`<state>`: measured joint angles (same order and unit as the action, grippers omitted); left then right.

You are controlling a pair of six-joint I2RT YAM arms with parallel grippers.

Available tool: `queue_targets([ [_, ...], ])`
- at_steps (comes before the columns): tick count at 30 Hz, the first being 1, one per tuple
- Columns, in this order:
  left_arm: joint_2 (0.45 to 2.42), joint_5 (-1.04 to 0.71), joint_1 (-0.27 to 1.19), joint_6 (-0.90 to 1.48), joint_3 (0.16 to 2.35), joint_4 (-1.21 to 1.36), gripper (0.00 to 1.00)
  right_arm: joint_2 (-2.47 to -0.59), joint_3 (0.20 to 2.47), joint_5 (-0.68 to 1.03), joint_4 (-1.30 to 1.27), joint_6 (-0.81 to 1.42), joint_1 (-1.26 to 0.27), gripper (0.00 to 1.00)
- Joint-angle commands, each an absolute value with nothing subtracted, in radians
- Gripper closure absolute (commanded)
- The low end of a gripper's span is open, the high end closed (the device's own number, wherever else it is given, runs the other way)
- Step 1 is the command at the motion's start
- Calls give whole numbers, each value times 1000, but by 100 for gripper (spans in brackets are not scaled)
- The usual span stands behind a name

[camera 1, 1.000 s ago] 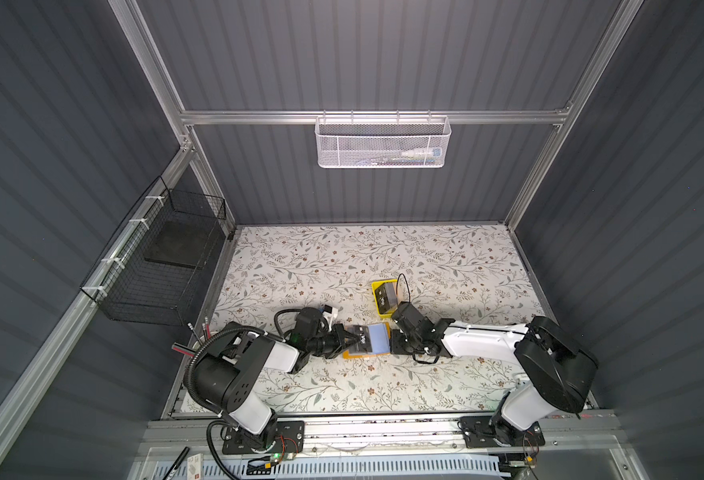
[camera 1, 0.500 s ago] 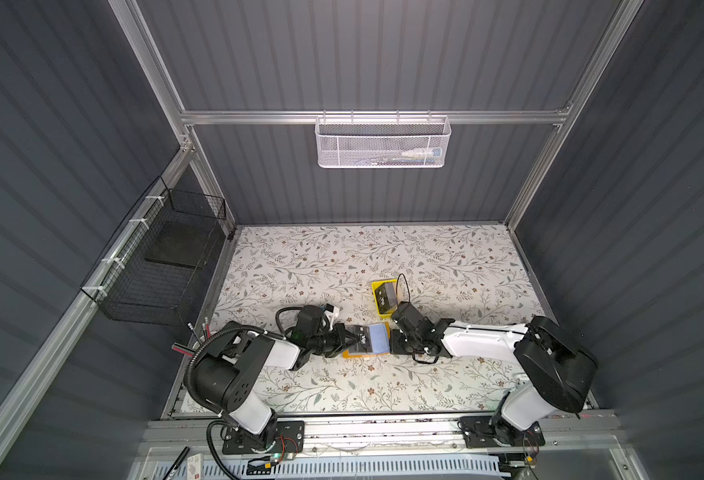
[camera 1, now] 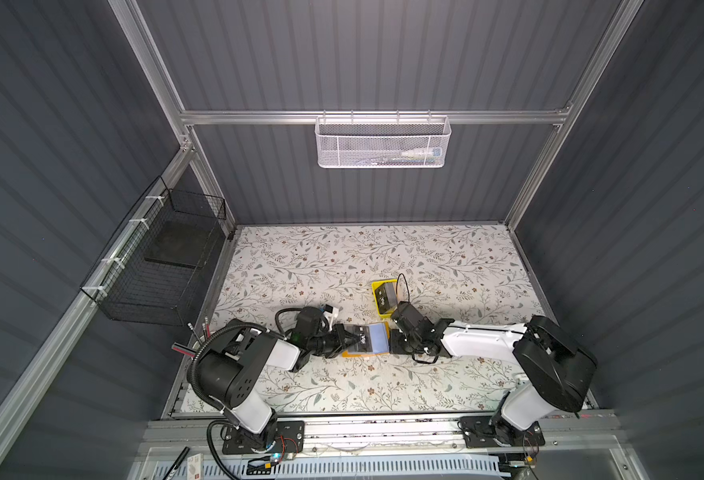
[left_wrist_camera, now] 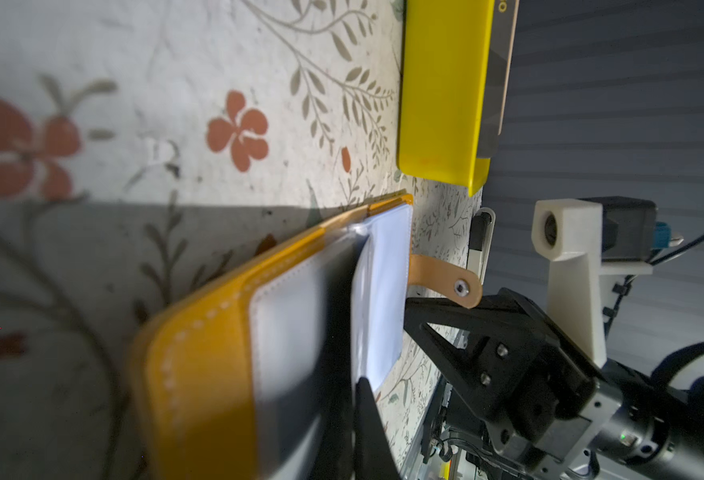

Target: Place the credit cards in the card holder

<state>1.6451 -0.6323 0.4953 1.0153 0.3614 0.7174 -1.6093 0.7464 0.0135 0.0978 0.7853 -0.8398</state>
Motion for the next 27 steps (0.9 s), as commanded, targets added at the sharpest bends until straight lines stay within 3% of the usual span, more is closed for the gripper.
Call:
queue_targets([
  [1, 1684, -640, 491, 1059, 331, 783, 100, -1644, 736, 34, 114, 794, -851, 90],
  [13, 1668, -620, 492, 1040, 345, 700, 99, -1654, 733, 26, 117, 808, -857, 90],
  [18, 1632, -603, 492, 1010, 367, 593, 84, -1654, 729, 24, 114, 813, -860, 91],
  [27, 1560, -542, 492, 923, 439, 312, 70, -1661, 733, 17, 121, 811, -862, 90],
])
